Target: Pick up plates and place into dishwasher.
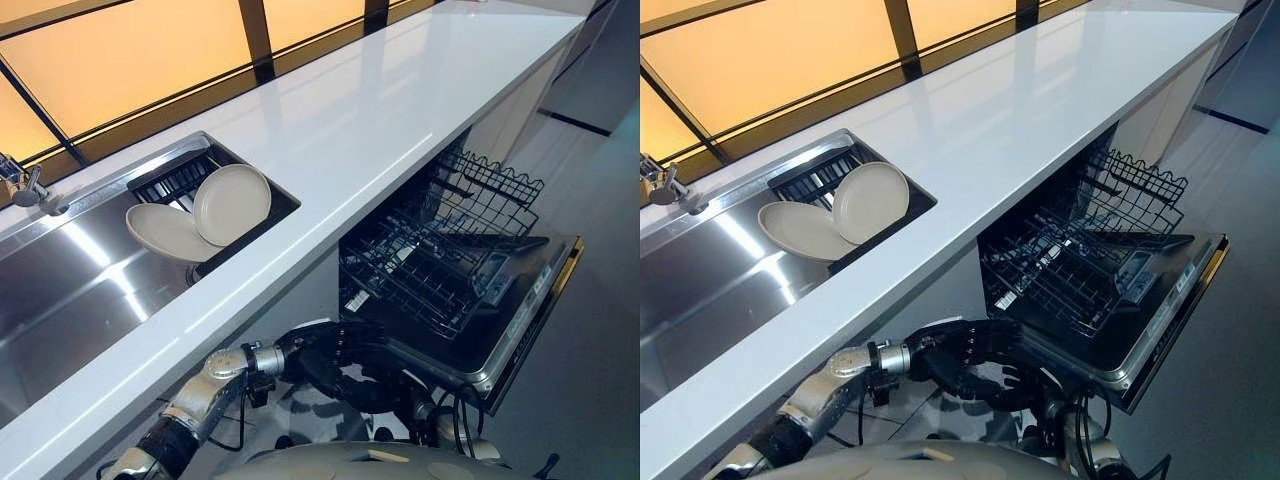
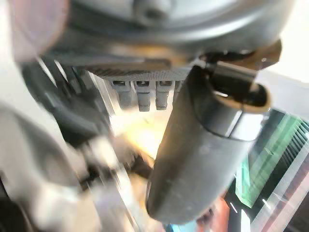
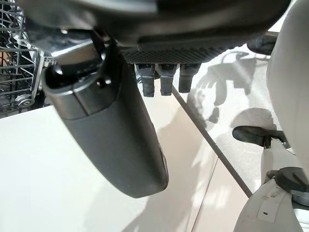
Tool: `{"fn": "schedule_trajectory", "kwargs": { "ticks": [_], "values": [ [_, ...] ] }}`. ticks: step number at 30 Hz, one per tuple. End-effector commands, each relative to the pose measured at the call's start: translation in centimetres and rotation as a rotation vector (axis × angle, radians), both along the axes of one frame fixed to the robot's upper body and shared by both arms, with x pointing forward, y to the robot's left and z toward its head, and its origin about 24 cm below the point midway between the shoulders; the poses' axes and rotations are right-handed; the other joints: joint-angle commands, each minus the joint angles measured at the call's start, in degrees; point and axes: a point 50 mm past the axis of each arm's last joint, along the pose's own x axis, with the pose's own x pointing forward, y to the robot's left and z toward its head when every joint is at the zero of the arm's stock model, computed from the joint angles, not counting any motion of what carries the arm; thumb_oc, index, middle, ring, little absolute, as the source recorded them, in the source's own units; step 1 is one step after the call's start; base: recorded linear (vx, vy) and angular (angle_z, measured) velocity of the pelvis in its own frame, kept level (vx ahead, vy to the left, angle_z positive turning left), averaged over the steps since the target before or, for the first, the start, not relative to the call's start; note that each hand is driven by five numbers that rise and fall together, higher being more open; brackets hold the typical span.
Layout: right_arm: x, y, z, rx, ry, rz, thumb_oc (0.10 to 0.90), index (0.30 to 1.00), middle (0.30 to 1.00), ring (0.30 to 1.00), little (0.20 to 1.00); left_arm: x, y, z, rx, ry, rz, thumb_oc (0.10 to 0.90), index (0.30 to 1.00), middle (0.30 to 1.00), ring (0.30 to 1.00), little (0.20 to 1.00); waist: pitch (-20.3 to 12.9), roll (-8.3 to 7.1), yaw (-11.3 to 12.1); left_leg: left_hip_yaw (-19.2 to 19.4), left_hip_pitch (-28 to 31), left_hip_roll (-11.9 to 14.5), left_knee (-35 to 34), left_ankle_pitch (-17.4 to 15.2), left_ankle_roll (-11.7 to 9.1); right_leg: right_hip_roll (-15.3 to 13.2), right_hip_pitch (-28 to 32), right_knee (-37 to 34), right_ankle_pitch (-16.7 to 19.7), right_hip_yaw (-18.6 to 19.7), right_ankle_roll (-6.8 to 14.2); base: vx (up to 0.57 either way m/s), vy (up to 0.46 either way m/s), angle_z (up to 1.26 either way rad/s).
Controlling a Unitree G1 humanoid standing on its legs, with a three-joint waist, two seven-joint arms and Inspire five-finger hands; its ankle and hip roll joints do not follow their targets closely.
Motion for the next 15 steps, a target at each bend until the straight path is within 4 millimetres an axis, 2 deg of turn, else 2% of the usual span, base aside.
{"fn": "schedule_trajectory", "kwargs": {
  "ticks": [1, 2, 3, 5, 7, 11, 15],
  "values": [
    [3.6, 2.3, 1.8, 0.052, -0.155, 0.065, 0.800, 0.900, 0.900, 0.900, 0.900, 1.4, -3.5, 5.4, -0.296, -0.031, -0.223, 0.800, 0.900, 0.900, 0.900, 0.900, 0.4, -1.90, -0.7, 0.2, 0.7, -5.9, 0.4, -4.4, 5.0, 0.2, 1.0, 0.5, 0.6, 2.2, 2.4, 0.00, 0.000, 0.00],
    [3.6, 2.4, 1.7, 0.052, -0.148, 0.068, 0.800, 0.900, 0.900, 0.900, 0.900, 0.9, -4.7, 6.6, -0.363, 0.015, -0.288, 0.800, 0.900, 0.900, 0.900, 0.900, 0.1, -1.98, -0.7, 0.2, 0.8, -5.8, 0.4, -4.5, 5.0, 0.2, 1.0, 0.5, 0.6, 2.3, 2.3, 0.00, 0.000, 0.00],
    [3.6, 2.4, 1.7, 0.053, -0.147, 0.068, 0.800, 0.900, 0.900, 0.900, 0.900, 0.8, -4.8, 6.8, -0.375, 0.021, -0.299, 0.800, 0.900, 0.900, 0.900, 0.900, 0.1, -1.99, -0.7, 0.2, 0.8, -5.8, 0.4, -4.6, 5.0, 0.2, 1.1, 0.5, 0.6, 2.3, 2.3, 0.00, 0.000, 0.00],
    [3.5, 2.6, 1.5, 0.051, -0.137, 0.072, 0.800, 0.900, 0.900, 0.900, 0.900, 0.6, -6.0, 8.7, -0.448, 0.030, -0.337, 0.800, 0.900, 0.900, 0.900, 0.900, -0.2, -2.03, -0.9, 0.4, 1.0, -5.7, 0.4, -4.8, 4.9, 0.2, 1.2, 0.5, 0.5, 2.6, 2.3, 0.00, 0.000, 0.00],
    [3.3, 2.7, 1.4, 0.054, -0.130, 0.074, 0.800, 0.900, 0.900, 0.900, 0.900, 0.8, -6.3, 9.9, -0.475, 0.010, -0.330, 0.800, 0.900, 0.900, 0.900, 0.900, -0.5, -2.03, -1.0, 0.5, 1.1, -5.7, 0.4, -4.9, 4.9, 0.1, 1.2, 0.5, 0.4, 2.7, 2.3, 0.00, 0.000, 0.00],
    [2.7, 2.9, 1.2, 0.047, -0.107, 0.096, 0.800, 0.900, 0.900, 0.900, 0.900, 2.1, -6.2, 13.4, -0.507, -0.076, -0.243, 0.800, 0.900, 0.900, 0.900, 0.900, -1.0, -1.78, -1.3, 0.6, 1.1, -5.6, 0.4, -5.0, 4.8, 0.0, 1.3, 0.5, 0.3, 2.9, 2.3, 0.00, 0.000, 0.00],
    [2.0, 2.8, 0.9, 0.014, -0.099, 0.121, 0.800, 0.900, 0.900, 0.900, 0.900, 4.0, -5.0, 16.5, -0.504, -0.183, -0.104, 0.800, 0.900, 0.900, 0.900, 0.900, -1.6, -1.54, -1.2, 0.4, 1.1, -5.7, 0.4, -5.0, 4.7, -0.1, 1.4, 0.5, 0.1, 2.4, 2.4, 0.00, 0.000, 0.00]
  ]
}}
